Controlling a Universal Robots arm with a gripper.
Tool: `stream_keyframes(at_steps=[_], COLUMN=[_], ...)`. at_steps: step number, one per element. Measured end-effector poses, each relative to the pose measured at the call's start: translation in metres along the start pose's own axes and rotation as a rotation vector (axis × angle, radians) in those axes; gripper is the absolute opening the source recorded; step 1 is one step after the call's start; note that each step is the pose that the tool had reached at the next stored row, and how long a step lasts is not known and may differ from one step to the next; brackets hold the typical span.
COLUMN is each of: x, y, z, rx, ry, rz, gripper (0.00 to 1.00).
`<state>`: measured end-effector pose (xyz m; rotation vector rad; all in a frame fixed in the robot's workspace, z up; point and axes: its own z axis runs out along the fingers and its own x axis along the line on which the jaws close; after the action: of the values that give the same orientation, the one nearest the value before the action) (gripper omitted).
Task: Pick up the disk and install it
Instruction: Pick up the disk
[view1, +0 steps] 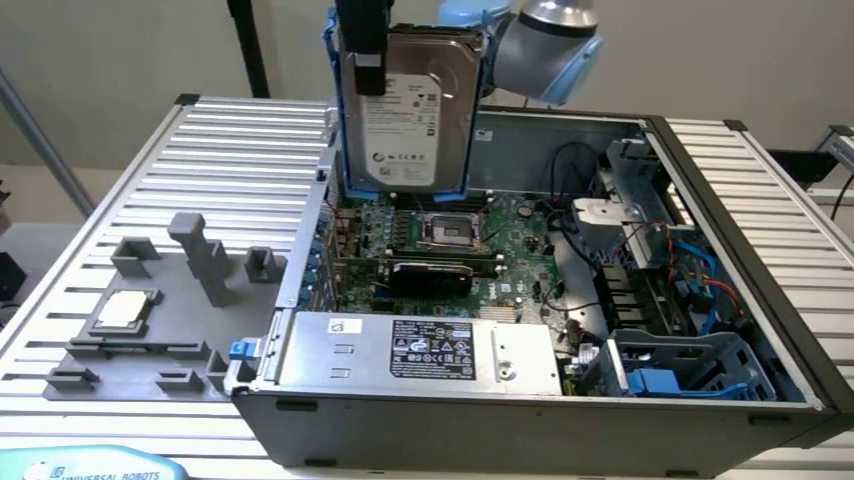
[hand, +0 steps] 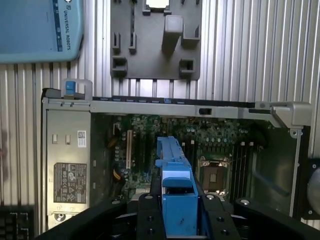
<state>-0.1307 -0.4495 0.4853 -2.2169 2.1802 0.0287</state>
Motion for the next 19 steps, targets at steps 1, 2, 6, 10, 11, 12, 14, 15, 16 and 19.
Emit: stream_keyframes(at_steps=[1, 2, 6, 10, 11, 12, 14, 15, 16, 19], x=[0.002, 0.003, 0.009, 0.015, 0.017, 0.018, 0.022, 0.023, 0.025, 0.03], y=[-0.0045, -0.009, -0.0274, -0.0451, -0.05, -0.0544, -0.0634, -0.0677, -0.0725, -0.086], z=[-0.0001, -0.0002, -0.0005, -0.0007, -0.0008, -0.0009, -0.001, -0.0011, -0.0012, -0.0013], rx=[0.0, 0.0, 0.0, 0.0, 0.0, 0.0, 0.0, -0.0001, -0.0001, -0.0001], ry=[-0.0001, -0.0003, -0.001, -0.0017, -0.0019, -0.002, -0.0022, -0.0023, -0.0025, -0.0029], rz=[0.0, 0.0, 0.0, 0.0, 0.0, 0.0, 0.0, 0.0, 0.0, 0.0], gripper=[0.33, 0.33, 0.33, 0.33, 0.33, 0.33, 0.33, 0.33, 0.33, 0.33])
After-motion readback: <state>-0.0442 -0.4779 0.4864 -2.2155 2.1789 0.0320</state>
